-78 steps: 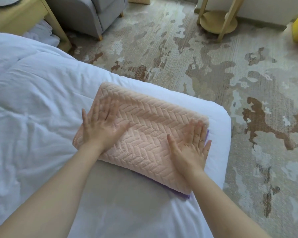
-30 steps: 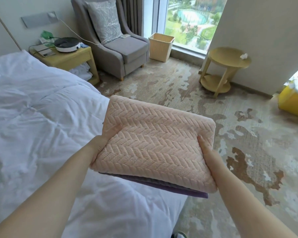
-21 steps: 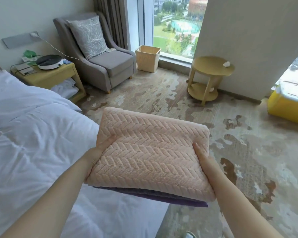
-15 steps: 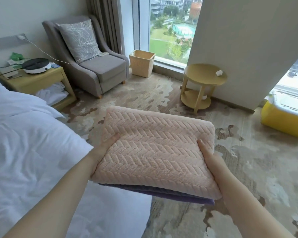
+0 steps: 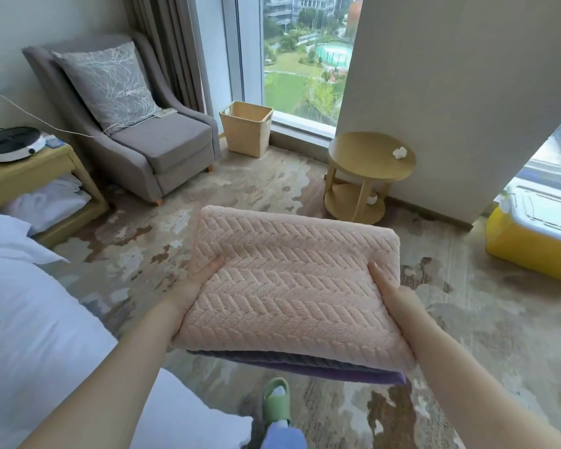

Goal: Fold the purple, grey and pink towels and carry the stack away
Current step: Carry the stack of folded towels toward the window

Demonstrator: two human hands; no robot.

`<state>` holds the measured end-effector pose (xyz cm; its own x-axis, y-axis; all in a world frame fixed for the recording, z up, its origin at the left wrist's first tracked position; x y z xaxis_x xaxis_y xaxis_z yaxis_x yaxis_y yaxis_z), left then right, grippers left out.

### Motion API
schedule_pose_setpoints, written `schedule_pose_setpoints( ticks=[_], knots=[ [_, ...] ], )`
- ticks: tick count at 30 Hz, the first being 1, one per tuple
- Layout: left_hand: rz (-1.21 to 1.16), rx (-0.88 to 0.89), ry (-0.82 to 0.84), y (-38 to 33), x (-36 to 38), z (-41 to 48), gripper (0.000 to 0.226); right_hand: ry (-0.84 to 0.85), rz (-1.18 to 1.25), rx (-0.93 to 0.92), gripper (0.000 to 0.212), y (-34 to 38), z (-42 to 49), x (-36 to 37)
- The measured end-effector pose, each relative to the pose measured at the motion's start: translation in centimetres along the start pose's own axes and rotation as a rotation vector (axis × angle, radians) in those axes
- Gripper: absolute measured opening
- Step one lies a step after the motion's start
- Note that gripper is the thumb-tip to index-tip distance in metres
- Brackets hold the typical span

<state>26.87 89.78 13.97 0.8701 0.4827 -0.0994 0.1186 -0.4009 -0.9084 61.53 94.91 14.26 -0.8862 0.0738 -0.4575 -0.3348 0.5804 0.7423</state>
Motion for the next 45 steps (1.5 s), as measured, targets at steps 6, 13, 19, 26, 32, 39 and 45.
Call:
schedule_pose_setpoints(
  ticks=[6,13,19,26,32,39,45],
  knots=[
    [-0.078,-0.104,0.073,-5.7,4.4,14.7,0.051,-0.013,-0.015,-0.025,0.1,11.0,12.5,4.3],
    [-0.101,-0.058,0.13,-18.9,7.9,30.1,0.084,0.019,0.102,-0.095,0.098,26.8,23.7,7.7],
    [-0.095,-0.064,0.041,-20.8,10.1,41.0,0.074,0.058,0.062,-0.04,0.093,33.2,33.7,13.8],
    [-0.129,-0.127,-0.018,-25.9,15.5,56.6,0.082,0.076,0.054,-0.01,0.095,43.5,48.2,20.6],
    [-0.114,-0.123,-0.109,-35.9,17.4,68.8,0.101,0.158,0.1,-0.144,0.09,58.7,56.8,24.2],
    [-0.08,-0.215,-0.158,-37.6,16.6,81.9,0.107,0.23,0.007,-0.058,0.111,65.1,66.5,34.2],
    [-0.036,-0.224,-0.129,-43.0,15.5,98.6,0.081,0.258,0.032,0.018,0.091,74.5,73.4,45.2]
  ],
)
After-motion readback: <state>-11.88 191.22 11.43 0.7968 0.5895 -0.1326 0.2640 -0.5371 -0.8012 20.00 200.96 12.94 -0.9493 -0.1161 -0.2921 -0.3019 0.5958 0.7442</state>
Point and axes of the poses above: each hand's wrist, its own z-axis towards the middle knuckle, its own x-axis out of the palm, y = z × x, the point moved 2 cm from there along z, towards the middle knuckle, and after that the axes turned 8 degrees about -y, right-handed, at the moved point
